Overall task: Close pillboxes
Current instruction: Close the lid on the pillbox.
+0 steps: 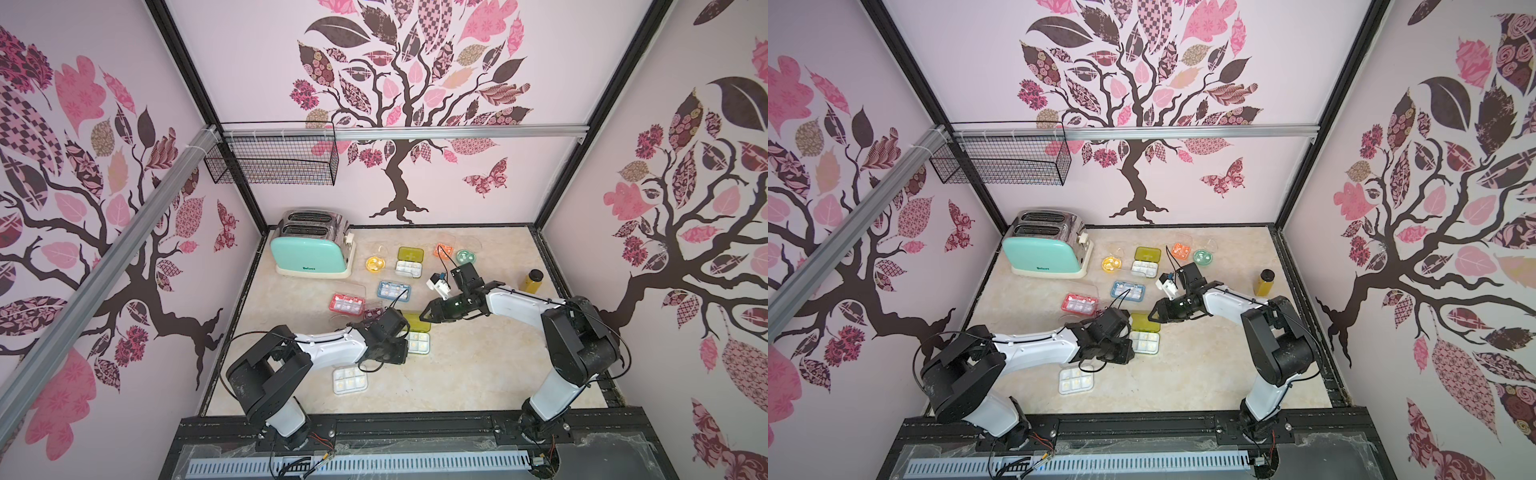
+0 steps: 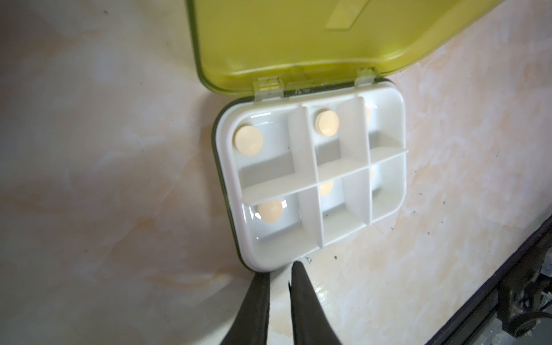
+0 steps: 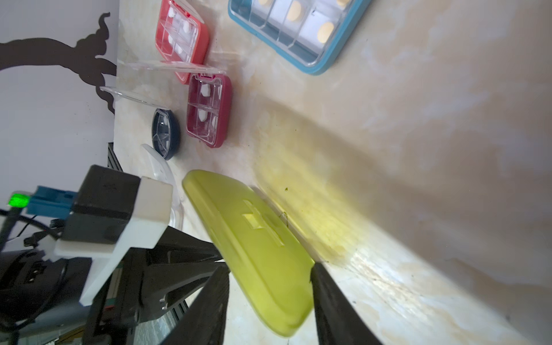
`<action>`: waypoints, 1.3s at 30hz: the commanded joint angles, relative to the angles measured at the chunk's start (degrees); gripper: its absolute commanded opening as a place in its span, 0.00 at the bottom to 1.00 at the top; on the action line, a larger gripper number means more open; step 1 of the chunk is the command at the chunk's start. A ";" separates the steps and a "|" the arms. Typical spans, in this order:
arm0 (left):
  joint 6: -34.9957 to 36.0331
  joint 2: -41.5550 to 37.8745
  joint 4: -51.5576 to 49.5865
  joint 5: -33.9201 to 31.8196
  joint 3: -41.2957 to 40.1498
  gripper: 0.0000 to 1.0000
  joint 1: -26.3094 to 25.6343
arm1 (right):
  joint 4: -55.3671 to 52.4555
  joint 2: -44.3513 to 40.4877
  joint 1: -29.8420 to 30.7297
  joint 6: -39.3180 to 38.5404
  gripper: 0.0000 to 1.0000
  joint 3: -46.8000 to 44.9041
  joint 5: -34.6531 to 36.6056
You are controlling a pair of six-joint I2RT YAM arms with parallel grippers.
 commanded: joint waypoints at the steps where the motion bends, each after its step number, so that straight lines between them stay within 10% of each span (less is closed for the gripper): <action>1: 0.10 -0.02 0.31 -1.65 0.23 0.18 -0.10 | 2.44 -3.20 0.55 3.19 0.49 -2.99 -2.68; 21: -3.64 -18.18 -4.48 -8.33 -4.63 0.18 -0.98 | 5.53 -13.51 2.61 11.15 0.54 -12.66 4.15; 31: 6.18 -13.28 -7.70 -0.99 2.16 0.57 6.14 | 7.43 -18.28 7.70 22.38 0.53 -17.42 15.06; 39: 7.81 -4.22 -5.53 1.71 4.75 0.65 6.10 | 10.44 -18.72 14.11 28.94 0.60 -20.50 23.45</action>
